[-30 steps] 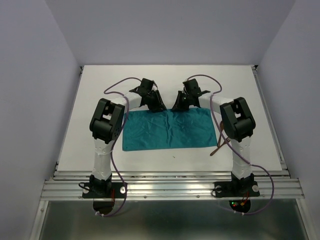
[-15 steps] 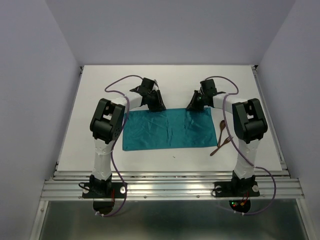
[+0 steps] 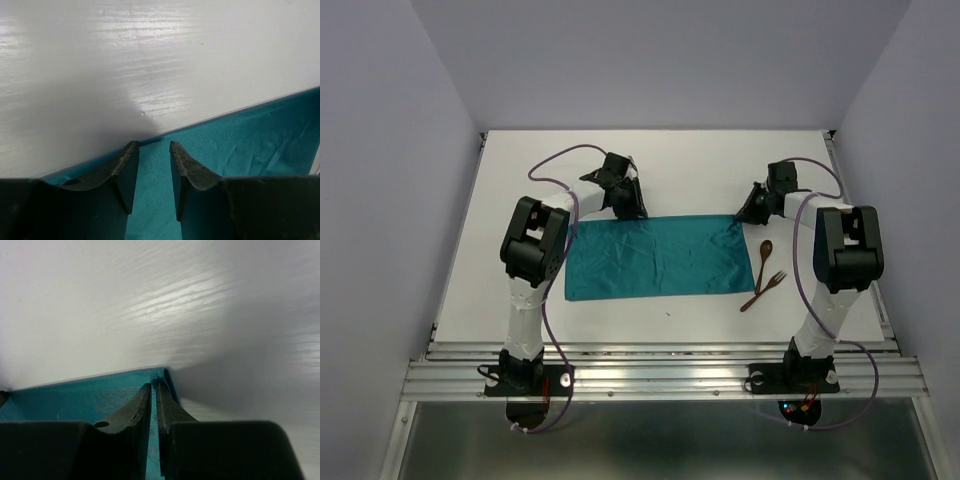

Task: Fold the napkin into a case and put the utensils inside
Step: Smooth out the rectangle-folded napkin at the center of the board.

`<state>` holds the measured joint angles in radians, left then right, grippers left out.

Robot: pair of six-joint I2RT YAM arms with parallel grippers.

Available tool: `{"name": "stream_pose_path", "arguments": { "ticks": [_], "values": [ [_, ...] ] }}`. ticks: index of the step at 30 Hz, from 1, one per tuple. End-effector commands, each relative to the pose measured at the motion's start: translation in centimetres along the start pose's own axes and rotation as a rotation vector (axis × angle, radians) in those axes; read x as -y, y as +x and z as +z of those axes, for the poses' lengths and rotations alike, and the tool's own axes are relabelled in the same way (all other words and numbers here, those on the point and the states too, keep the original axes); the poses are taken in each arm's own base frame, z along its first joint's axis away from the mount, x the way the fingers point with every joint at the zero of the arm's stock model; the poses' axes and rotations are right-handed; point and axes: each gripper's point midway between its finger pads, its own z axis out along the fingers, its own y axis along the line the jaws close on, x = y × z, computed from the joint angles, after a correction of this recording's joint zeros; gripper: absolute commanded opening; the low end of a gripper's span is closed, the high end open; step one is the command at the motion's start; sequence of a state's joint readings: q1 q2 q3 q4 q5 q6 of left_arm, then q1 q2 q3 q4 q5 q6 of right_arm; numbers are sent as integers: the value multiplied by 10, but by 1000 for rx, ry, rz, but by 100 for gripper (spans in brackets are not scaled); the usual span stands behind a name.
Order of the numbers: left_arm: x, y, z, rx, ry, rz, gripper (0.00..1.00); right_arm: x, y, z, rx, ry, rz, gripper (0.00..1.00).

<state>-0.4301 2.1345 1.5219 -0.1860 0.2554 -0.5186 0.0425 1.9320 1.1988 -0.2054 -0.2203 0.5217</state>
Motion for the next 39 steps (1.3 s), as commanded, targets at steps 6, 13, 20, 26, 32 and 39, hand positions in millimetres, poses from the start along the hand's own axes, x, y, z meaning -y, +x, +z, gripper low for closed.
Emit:
{"name": "stream_pose_path", "arguments": {
  "ticks": [6,13,20,26,32,39],
  "values": [
    [-30,-12,-11,22,-148,52,43,30,-3,3,15,75,14,14],
    [-72,-19,-29,36,-222,1,43,49,3,7,6,157,4,14],
    [-110,-34,-65,102,-260,-77,43,48,6,11,-13,141,7,14],
    [-111,-42,-100,182,-280,-88,44,43,7,10,-20,119,4,14],
    [-98,-27,-109,190,-282,-84,44,39,7,11,-28,99,5,14],
    [-93,-15,-99,200,-262,-87,44,37,10,13,-40,86,11,14]
  ]
}}
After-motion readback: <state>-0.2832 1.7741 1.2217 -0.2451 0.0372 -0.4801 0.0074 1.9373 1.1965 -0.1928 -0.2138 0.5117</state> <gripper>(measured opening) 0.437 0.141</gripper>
